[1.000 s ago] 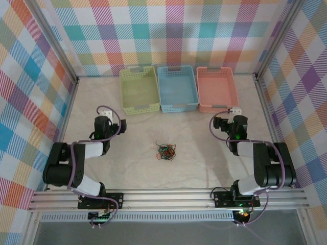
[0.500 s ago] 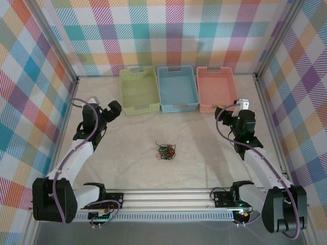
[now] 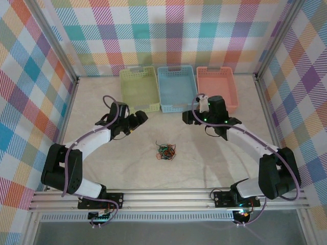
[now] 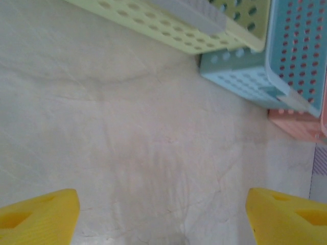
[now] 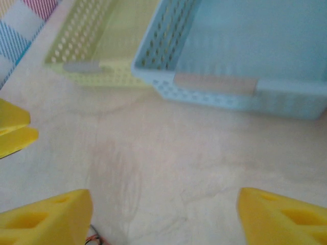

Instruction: Untangle the cables

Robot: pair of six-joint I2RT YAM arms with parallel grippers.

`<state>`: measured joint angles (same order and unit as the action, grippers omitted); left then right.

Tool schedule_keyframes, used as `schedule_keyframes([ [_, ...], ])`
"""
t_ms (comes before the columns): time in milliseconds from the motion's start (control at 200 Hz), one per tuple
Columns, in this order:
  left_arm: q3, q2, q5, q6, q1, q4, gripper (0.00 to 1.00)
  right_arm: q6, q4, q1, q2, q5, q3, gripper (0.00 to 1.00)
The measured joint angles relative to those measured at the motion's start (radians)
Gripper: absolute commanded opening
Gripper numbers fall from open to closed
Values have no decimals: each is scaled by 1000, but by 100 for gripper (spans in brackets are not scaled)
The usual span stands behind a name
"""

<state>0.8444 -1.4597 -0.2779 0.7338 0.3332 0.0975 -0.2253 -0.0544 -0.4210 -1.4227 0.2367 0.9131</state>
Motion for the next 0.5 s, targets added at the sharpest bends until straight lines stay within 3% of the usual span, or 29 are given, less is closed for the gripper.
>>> schedule_keyframes([
  [195, -26, 22, -29, -29, 73, -6, 81, 48, -39, -120, -167, 74, 60, 69],
  [290, -46, 60, -37, -35, 95, 5, 81, 66, -53, -160, -187, 81, 55, 64],
  [500, 2, 80, 2, -61, 217, 83, 76, 77, 24, -168, -174, 30, -31, 63],
])
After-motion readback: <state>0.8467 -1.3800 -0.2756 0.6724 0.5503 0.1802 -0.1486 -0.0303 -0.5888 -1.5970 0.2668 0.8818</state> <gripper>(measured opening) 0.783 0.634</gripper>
